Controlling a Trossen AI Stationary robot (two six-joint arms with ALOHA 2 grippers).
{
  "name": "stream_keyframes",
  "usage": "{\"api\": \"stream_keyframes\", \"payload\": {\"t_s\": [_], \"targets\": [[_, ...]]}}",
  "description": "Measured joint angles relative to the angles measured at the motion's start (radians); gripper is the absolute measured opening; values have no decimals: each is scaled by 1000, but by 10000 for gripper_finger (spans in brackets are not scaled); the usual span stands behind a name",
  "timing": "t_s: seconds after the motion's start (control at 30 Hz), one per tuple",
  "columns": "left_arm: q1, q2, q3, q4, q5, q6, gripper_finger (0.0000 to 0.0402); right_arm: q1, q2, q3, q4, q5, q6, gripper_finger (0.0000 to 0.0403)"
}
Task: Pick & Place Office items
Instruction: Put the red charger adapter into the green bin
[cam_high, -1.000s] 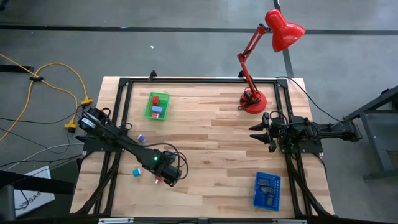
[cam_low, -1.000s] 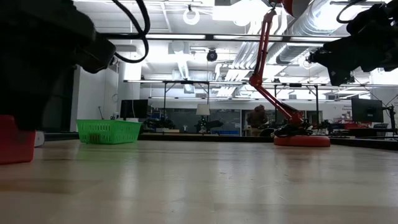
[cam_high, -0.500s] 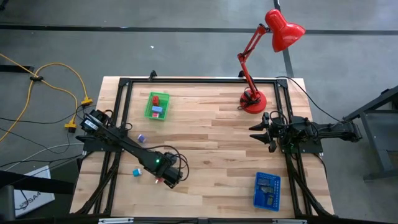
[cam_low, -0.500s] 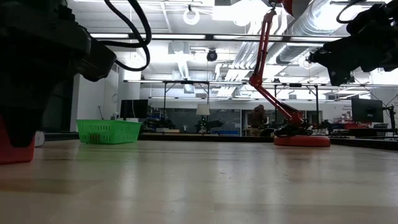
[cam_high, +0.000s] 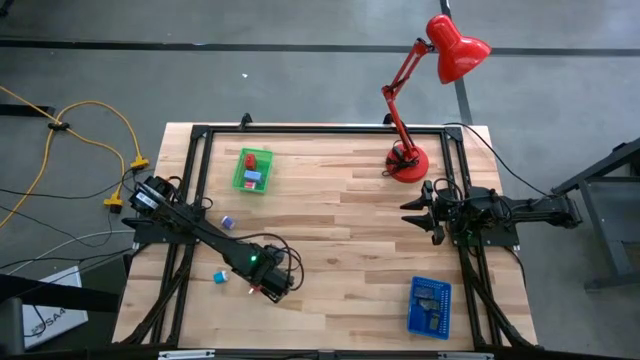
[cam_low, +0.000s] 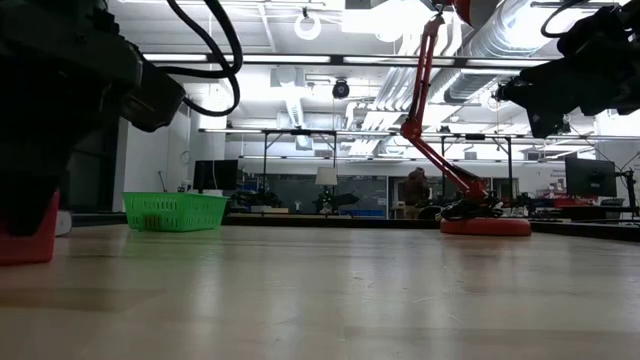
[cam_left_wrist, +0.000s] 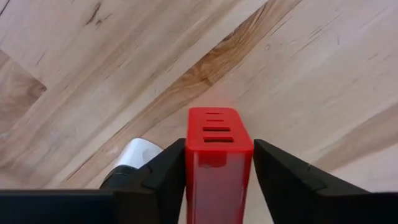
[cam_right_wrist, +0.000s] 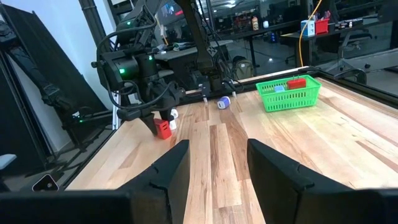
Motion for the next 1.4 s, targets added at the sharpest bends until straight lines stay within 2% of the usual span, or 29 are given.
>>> {"api": "stream_keyframes", "payload": {"t_s": [0.33, 0.7, 0.9, 1.1, 1.4], "targets": [[0, 0, 0, 0, 1, 5, 118, 0, 0, 0, 0, 0, 0, 146], [0, -12, 0, 0, -18, 60, 118, 0, 0, 0, -1, 0, 0, 146], [16, -100, 0, 1, -115, 147, 117, 0, 0, 0, -1, 0, 0, 146], [81, -215, 0, -57, -218, 238, 117, 0, 0, 0, -1, 0, 0, 146], [199, -345, 0, -96, -294, 361, 116, 0, 0, 0, -1, 0, 0, 146]]}}
